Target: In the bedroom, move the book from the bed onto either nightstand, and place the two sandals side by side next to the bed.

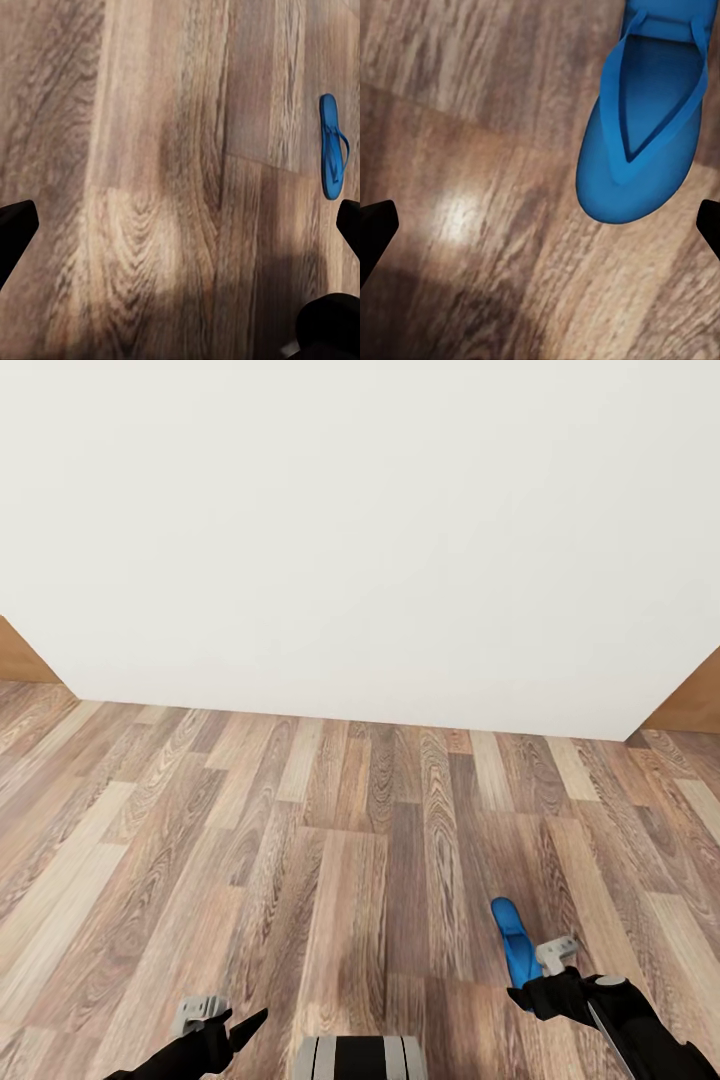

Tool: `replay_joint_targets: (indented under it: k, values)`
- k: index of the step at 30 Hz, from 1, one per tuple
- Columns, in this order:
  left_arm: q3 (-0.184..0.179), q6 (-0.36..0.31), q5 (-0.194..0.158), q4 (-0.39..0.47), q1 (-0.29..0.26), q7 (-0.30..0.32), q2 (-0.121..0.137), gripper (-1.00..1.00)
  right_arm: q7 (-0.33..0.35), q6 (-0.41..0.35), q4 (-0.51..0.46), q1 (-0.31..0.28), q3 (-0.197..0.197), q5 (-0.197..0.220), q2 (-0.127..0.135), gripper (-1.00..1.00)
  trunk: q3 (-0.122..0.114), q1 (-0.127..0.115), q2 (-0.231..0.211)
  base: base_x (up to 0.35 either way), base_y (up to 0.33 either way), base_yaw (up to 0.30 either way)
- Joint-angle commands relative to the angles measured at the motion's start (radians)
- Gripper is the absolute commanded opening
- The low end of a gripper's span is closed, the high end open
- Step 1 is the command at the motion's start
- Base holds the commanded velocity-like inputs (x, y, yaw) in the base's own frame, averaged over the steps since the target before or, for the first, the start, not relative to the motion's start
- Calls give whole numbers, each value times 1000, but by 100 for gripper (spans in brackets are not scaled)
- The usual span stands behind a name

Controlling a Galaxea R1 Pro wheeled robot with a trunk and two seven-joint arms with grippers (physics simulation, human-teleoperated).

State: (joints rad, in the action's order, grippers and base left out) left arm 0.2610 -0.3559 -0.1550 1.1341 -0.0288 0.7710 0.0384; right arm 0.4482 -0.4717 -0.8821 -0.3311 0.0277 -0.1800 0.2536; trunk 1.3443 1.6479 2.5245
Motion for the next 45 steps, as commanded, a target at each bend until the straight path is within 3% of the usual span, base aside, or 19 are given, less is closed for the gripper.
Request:
replay_joint_targets:
  k: [1,16,28,45]
  values:
    - [1,-9,-8,0,0,2,0,100,9,-3,-2,0,3,-10,0,100,1,0,0,0,0,0]
    - [1,-8,-8,0,0,3,0,100,8,92,-1,0,4,-8,0,100,1,0,0,132,0,0]
    - [1,-8,-9,0,0,2,0,100,7,97,-1,0,5,-7,0,100,1,0,0,149,0,0]
    - [1,-8,-9,-2,0,2,0,100,7,99,0,0,7,-7,0,100,5,0,1,14,0,0]
